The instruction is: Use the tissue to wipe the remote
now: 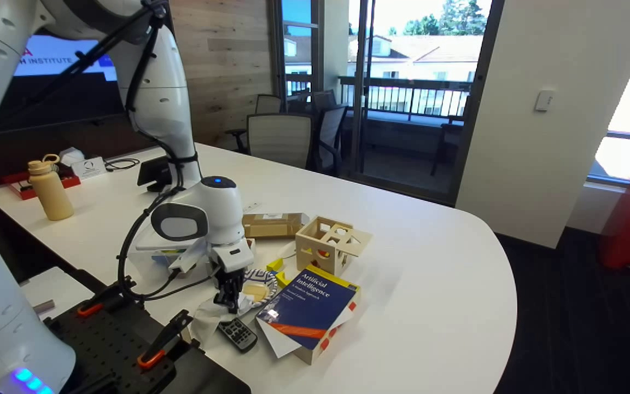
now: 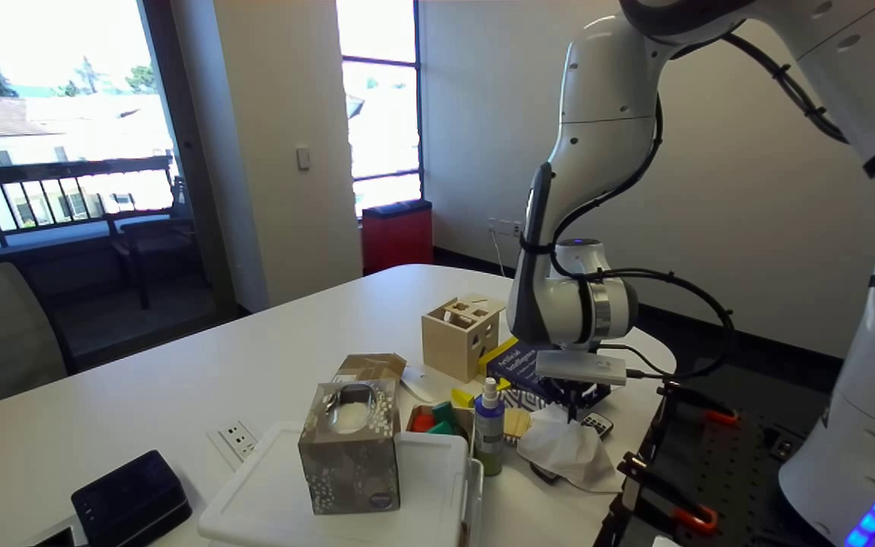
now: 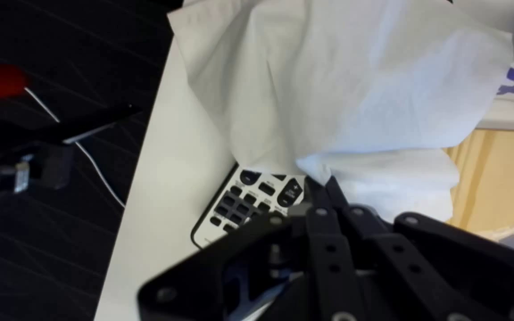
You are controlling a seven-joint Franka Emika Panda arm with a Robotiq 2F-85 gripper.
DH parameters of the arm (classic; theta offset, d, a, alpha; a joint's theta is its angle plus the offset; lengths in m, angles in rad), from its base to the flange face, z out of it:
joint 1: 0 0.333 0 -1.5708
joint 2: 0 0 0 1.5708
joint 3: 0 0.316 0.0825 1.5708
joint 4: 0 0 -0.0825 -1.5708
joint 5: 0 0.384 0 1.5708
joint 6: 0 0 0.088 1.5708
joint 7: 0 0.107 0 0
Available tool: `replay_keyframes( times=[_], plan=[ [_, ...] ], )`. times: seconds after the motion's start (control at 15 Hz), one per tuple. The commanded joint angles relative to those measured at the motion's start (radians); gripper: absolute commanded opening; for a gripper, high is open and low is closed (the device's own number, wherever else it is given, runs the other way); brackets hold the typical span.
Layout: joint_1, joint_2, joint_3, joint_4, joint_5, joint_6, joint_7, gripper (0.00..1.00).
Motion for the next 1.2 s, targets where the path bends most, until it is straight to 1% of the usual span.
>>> replay_keyframes(
  times=[0.0, 0.07, 0.2, 0.33, 0.73, 0.87, 1.0, 1.13],
  plan=[
    [0.062, -0.008, -0.06, -0.018, -0.032, 0.008, 0.096, 0.0],
    [0.099, -0.004, -0.091, -0.016, -0.001, -0.003, 0.093, 0.0],
    [0.144, 0.003, -0.137, -0.021, 0.001, -0.005, 0.124, 0.0],
    [0.202, 0.016, -0.193, -0.027, 0.002, -0.012, 0.163, 0.0],
    [0.331, 0.069, -0.311, -0.026, -0.002, -0.043, 0.251, 0.0],
    [0.361, 0.082, -0.337, -0.021, -0.006, -0.062, 0.272, 0.0],
    [0.362, 0.077, -0.338, -0.015, -0.013, -0.085, 0.261, 0.0],
    [0.352, 0.067, -0.325, -0.007, -0.012, -0.092, 0.248, 0.0]
  ],
)
